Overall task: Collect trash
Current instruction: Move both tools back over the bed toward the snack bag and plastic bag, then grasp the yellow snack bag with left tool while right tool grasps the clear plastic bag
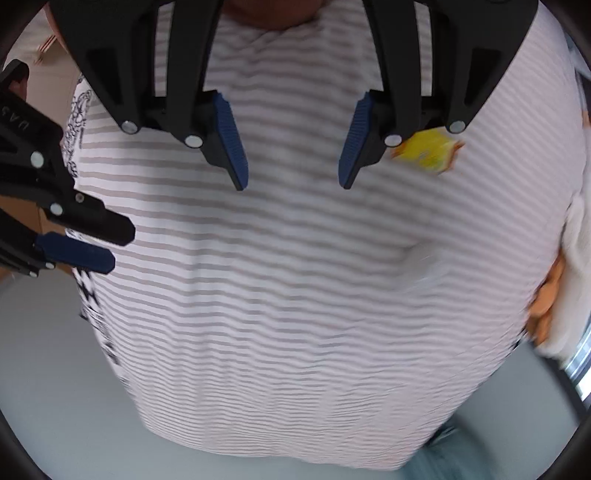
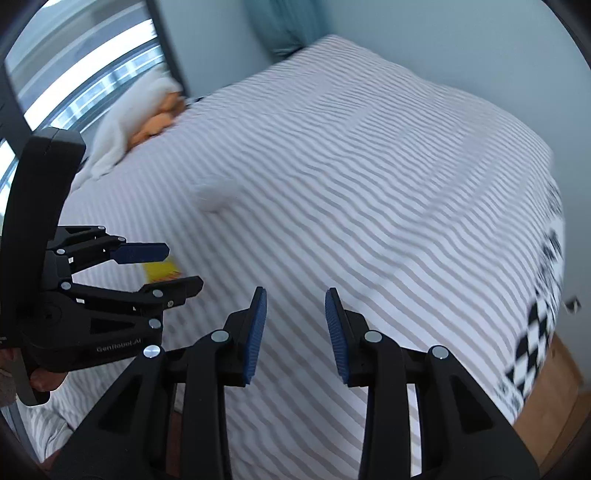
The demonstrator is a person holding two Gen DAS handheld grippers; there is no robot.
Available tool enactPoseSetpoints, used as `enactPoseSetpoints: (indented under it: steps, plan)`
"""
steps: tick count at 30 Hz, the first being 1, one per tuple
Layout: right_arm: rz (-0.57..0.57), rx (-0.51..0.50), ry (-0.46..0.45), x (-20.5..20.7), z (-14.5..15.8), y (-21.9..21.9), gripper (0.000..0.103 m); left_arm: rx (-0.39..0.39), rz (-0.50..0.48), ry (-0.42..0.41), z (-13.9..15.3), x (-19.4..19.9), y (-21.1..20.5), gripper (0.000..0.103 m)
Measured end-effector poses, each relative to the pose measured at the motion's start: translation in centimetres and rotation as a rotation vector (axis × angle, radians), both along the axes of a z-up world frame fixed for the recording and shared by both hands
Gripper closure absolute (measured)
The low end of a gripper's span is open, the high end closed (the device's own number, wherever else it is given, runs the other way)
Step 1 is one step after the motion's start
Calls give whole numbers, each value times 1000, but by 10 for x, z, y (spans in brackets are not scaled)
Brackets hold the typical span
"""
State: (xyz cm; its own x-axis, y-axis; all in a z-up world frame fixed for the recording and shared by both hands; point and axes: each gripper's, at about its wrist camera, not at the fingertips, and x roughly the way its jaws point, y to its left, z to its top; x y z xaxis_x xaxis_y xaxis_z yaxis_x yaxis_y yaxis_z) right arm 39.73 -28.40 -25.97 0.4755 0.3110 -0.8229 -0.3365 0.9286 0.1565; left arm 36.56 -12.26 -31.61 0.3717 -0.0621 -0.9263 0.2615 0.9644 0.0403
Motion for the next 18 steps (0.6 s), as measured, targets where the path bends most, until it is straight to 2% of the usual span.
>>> enactPoseSetpoints:
  steps: [3,5,9,11,18]
  plan:
    - [100,0,-3,18,14,49,67,15,96,-4,18,-1,46,51]
    - [152,3,-5,29,21,76,64,6,160,-5,27,-2,71,45]
    - [224,-4,-11,58,25,117,61,-16,253,-3,33,3,104,43]
    - [246,-6,-21,73,19,134,55,-25,290,2,28,6,116,41]
    - [304,-35,-4,123,-25,190,55,-64,394,59,-20,18,151,41]
